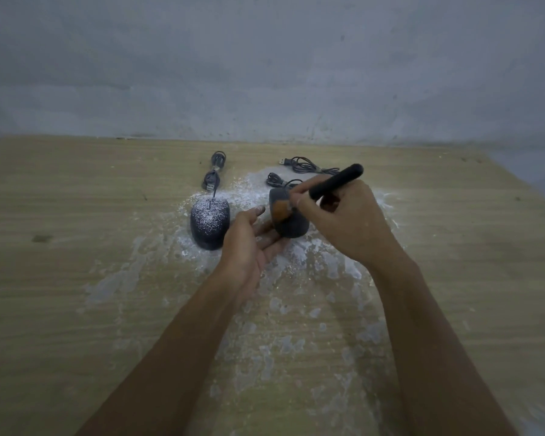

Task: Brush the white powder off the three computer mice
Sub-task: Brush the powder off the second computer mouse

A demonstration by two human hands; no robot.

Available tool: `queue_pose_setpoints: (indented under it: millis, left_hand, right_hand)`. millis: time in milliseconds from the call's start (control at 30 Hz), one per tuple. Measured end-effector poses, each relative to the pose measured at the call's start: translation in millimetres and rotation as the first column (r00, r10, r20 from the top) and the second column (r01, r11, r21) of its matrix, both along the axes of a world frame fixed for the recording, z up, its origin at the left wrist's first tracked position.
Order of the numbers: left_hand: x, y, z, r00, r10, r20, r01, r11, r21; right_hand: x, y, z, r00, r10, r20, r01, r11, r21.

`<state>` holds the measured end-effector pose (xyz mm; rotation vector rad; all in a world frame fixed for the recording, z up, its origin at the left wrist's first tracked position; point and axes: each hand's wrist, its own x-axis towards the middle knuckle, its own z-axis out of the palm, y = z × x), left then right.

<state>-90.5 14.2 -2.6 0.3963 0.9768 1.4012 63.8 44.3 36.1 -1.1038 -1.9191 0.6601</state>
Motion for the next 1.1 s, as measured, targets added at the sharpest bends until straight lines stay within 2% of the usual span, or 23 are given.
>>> queue_pose_setpoints:
  millis: [67,133,267,300,400,533,633,733,767,867,1000,1100]
  left_hand:
    - [-0.2,-0.1,0.3,1.000,-0.003,0.006,0.003,1.000,-0.003]
    - [-0.6,-0.1,0.2,1.000,-0.015,-0.009,0.015,1.000,0.003]
    - [-0.9,1.2,0.7,1.000,0.002,0.028,-0.002,1.000,-0.020]
    - [-1.0,1.1,0.6,1.000,0.004,0.028,-0.003,1.000,-0.021]
    - [-0.8,0.2,0.1,1.000,0.000,0.030,0.000,1.000,-0.010]
    - [-1.8,-0.9,1.2,0.999,-0.025,0.023,0.025,1.000,0.009]
    - [-1.4,-0.8,0.3,0.999,-0.032,-0.008,0.032,0.999,0.017]
    - [-1.7,0.9,-1.3,0.999,-0.036,0.005,0.036,0.999,0.032]
    - [-1.7,1.6,-2.7,0.999,-0.036,-0.005,0.036,0.999,0.040]
    - [-1.3,3.1,-7.7,0.994,-0.040,-0.097,0.047,0.996,0.074]
    - [4.2,5.9,-14.3,0.980,0.007,-0.198,0.010,0.997,0.083]
    - [10.4,4.4,-18.2,0.908,0.061,-0.414,-0.014,0.993,0.116]
  right_hand:
    - [4.9,0.9,1.7,0.999,-0.011,0.039,0.011,1.000,-0.012]
    - [6.9,-2.8,1.5,0.995,0.059,0.084,-0.052,0.995,-0.079]
    - [9.1,-1.5,0.9,1.000,-0.023,-0.021,0.022,0.999,-0.022]
    - [10.1,-1.6,1.1,1.000,-0.017,-0.008,0.016,0.999,-0.030]
    - [9.3,-5.0,-0.3,0.990,0.117,0.077,-0.106,0.986,-0.131]
    - [9.7,-3.8,0.3,0.997,0.072,0.039,-0.067,0.992,-0.102]
    - [10.2,-5.0,1.2,0.985,0.157,0.070,-0.145,0.978,-0.153]
    - [11.0,-3.0,0.4,0.997,0.065,-0.030,-0.068,0.994,-0.083]
    - [11.5,-2.3,1.1,0.998,0.062,-0.014,-0.063,0.995,-0.075]
    - [13.3,-4.0,3.3,0.985,0.158,0.070,-0.147,0.980,-0.138]
    - [21.0,5.1,10.9,0.987,0.005,-0.159,-0.022,0.994,-0.106]
    - [17.5,14.3,17.4,0.983,-0.047,-0.177,0.032,0.996,-0.084]
